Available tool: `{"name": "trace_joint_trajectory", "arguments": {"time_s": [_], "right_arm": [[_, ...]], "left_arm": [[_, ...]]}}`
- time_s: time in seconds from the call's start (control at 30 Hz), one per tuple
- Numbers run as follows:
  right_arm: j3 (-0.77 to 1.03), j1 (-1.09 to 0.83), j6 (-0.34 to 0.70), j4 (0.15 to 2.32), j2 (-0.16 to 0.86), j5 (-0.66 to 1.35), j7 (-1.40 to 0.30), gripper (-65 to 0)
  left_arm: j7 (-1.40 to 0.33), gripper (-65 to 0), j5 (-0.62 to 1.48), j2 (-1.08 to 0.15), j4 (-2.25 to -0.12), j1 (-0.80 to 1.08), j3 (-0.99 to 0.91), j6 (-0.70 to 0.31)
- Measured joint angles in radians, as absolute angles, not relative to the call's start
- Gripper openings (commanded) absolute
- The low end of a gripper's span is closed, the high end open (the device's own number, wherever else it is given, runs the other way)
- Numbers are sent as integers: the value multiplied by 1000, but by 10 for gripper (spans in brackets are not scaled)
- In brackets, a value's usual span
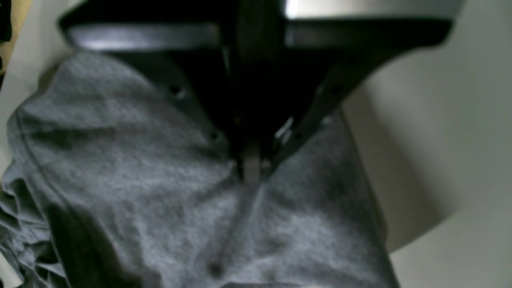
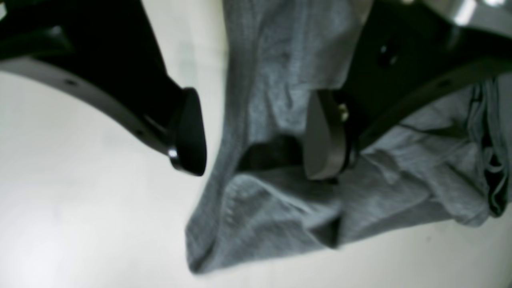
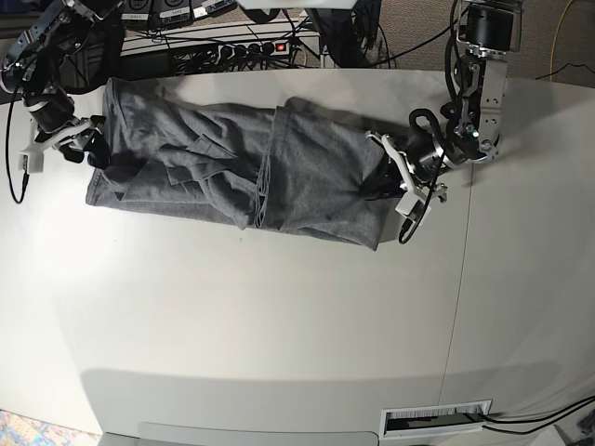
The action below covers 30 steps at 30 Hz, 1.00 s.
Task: Fold the T-shirt properly
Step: 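Grasp the opposite strip end with the right gripper, then fold the right-held end over toward the left gripper, stacking the shirt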
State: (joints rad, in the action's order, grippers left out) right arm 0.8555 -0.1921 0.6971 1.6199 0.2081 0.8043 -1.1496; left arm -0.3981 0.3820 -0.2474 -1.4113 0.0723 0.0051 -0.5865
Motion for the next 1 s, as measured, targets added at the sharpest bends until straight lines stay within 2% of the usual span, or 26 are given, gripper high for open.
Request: {"name": "trace_joint_trajectory", "arguments": {"time_s": [0.47, 0.9, 0.97, 1.0], "right_arm": [[844, -148, 701, 1400, 213, 947, -1180, -253], [548, -140, 708, 1407, 218, 966, -1131, -253], [536, -138, 709, 1407, 218, 967, -1131, -272], [536, -138, 708, 1407, 218, 966, -1131, -319]], "left_arm": [[-397, -650, 390, -248, -1409, 72, 5, -587], [-390, -650, 389, -250, -1407, 72, 5, -587], [-390, -650, 389, -250, -1407, 72, 5, -587], [-390, -650, 390, -250, -1407, 72, 5, -587]]}}
